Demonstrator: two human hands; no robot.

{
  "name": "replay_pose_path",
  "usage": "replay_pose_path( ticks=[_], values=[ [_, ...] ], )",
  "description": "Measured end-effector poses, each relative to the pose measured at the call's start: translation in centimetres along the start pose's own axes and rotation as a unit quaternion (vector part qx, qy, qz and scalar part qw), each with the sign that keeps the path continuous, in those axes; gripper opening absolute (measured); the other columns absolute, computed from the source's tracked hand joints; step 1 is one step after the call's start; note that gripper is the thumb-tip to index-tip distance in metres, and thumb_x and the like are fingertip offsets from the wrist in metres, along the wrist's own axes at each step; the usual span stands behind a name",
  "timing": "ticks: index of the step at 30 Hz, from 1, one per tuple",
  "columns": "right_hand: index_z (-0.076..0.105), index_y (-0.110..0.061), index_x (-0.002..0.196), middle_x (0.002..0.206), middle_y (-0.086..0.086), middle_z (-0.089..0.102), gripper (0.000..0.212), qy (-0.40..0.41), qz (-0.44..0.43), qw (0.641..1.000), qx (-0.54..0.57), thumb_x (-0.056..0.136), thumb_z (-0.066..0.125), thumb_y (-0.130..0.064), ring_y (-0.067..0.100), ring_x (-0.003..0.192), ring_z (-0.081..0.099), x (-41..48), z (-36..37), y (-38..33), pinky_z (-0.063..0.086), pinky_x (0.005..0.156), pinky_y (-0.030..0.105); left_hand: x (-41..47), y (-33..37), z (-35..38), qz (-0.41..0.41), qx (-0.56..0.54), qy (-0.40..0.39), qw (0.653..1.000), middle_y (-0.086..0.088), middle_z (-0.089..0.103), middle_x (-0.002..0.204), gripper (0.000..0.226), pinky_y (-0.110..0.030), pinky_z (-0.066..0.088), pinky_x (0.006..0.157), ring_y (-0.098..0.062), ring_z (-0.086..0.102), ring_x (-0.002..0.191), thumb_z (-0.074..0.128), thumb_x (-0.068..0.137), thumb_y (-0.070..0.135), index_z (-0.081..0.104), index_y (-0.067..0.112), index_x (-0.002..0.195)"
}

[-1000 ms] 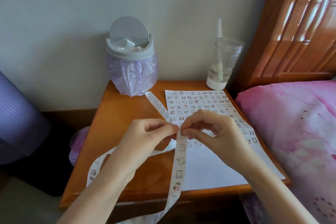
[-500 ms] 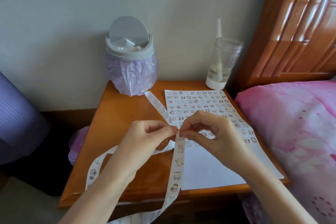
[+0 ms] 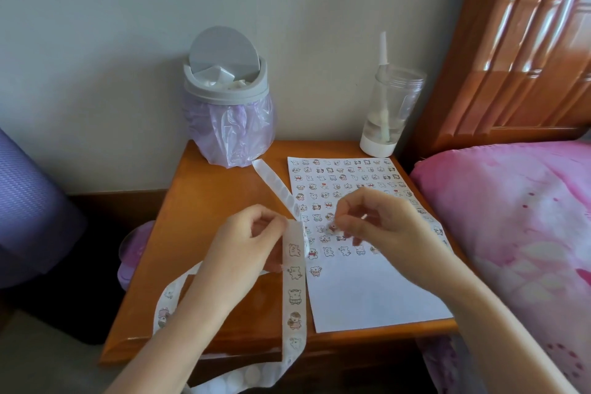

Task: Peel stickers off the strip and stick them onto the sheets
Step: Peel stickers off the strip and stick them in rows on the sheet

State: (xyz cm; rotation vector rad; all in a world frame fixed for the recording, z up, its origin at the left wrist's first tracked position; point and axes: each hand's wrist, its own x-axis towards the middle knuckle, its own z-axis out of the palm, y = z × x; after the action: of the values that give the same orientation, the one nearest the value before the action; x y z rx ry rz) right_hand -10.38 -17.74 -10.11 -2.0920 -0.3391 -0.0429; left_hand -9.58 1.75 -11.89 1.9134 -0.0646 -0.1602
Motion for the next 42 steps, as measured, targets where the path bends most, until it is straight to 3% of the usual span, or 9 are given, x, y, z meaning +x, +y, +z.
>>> replay_pose_path(
  ticks=[4, 9, 11, 15, 20, 25, 42],
  values=[
    [0.066, -0.021, 0.085, 0.082, -0.003, 0.07, 0.005, -0.088, 0.101, 0.989, -0.061, 0.088, 0.063, -0.017, 0.003, 0.066, 0.062, 0.0, -0.6, 1.4, 0.053, 0.062, 0.017, -0.3, -0.4, 0.3, 0.023, 0.096, -0.022, 0.995, 0.015, 0.069, 0.084, 0.01, -0.027, 0.059, 0.057, -0.009, 0.069, 0.058, 0.052, 0.093, 0.027, 0.06, 0.024, 0.088],
    [0.069, -0.02, 0.088, 0.084, -0.003, 0.07, 0.004, -0.11, 0.128, 0.983, -0.078, 0.087, 0.065, -0.022, -0.003, 0.062, 0.056, -0.2, 0.0, 2.0, 0.049, 0.059, 0.012, -0.7, -0.4, 0.8, 0.027, 0.113, -0.036, 0.993, 0.012, 0.072, 0.082, 0.012, -0.045, 0.059, 0.059, -0.012, 0.069, 0.056, 0.054, 0.092, 0.028, 0.062, 0.027, 0.084],
    [0.069, -0.02, 0.089, 0.085, -0.003, 0.069, 0.005, -0.111, 0.13, 0.981, -0.092, 0.088, 0.064, -0.021, -0.006, 0.061, 0.054, -0.1, 0.3, 2.2, 0.046, 0.056, 0.01, -0.8, -0.6, 1.1, 0.04, 0.124, -0.034, 0.991, 0.014, 0.071, 0.079, 0.012, -0.04, 0.059, 0.058, -0.01, 0.068, 0.055, 0.055, 0.091, 0.03, 0.063, 0.028, 0.082],
    [0.067, -0.016, 0.087, 0.077, -0.004, 0.065, 0.004, -0.109, 0.135, 0.982, -0.08, 0.088, 0.064, -0.016, -0.007, 0.057, 0.053, -0.1, 0.6, 2.6, 0.042, 0.055, 0.008, -0.8, -1.0, 1.5, 0.063, 0.158, -0.035, 0.985, 0.015, 0.072, 0.08, 0.011, -0.017, 0.053, 0.053, -0.006, 0.066, 0.055, 0.055, 0.091, 0.032, 0.064, 0.028, 0.086],
    [0.068, -0.019, 0.086, 0.079, -0.005, 0.068, 0.004, -0.112, 0.14, 0.98, -0.08, 0.088, 0.065, -0.016, -0.006, 0.06, 0.055, -0.2, 0.9, 2.8, 0.045, 0.06, 0.009, -0.8, -1.3, 1.3, 0.057, 0.145, -0.035, 0.987, 0.015, 0.072, 0.077, 0.013, -0.024, 0.056, 0.057, -0.009, 0.066, 0.056, 0.055, 0.09, 0.033, 0.065, 0.029, 0.083],
    [0.069, -0.019, 0.087, 0.085, -0.002, 0.07, 0.004, -0.103, 0.138, 0.98, -0.1, 0.087, 0.065, -0.017, -0.003, 0.064, 0.056, -0.3, 1.1, 2.8, 0.048, 0.064, 0.011, -0.8, -1.6, 1.3, 0.055, 0.145, -0.036, 0.987, 0.019, 0.07, 0.077, 0.012, -0.011, 0.048, 0.051, -0.006, 0.065, 0.059, 0.054, 0.091, 0.033, 0.064, 0.031, 0.083],
    [0.067, -0.022, 0.085, 0.078, -0.01, 0.065, 0.004, -0.08, 0.111, 0.98, -0.142, 0.087, 0.064, -0.02, -0.007, 0.062, 0.053, -0.6, 1.5, 2.6, 0.044, 0.062, 0.008, -0.6, -1.9, 1.4, 0.056, 0.133, -0.032, 0.989, 0.017, 0.071, 0.078, 0.013, -0.006, 0.045, 0.05, -0.001, 0.066, 0.06, 0.055, 0.091, 0.033, 0.066, 0.026, 0.087]
  ],
)
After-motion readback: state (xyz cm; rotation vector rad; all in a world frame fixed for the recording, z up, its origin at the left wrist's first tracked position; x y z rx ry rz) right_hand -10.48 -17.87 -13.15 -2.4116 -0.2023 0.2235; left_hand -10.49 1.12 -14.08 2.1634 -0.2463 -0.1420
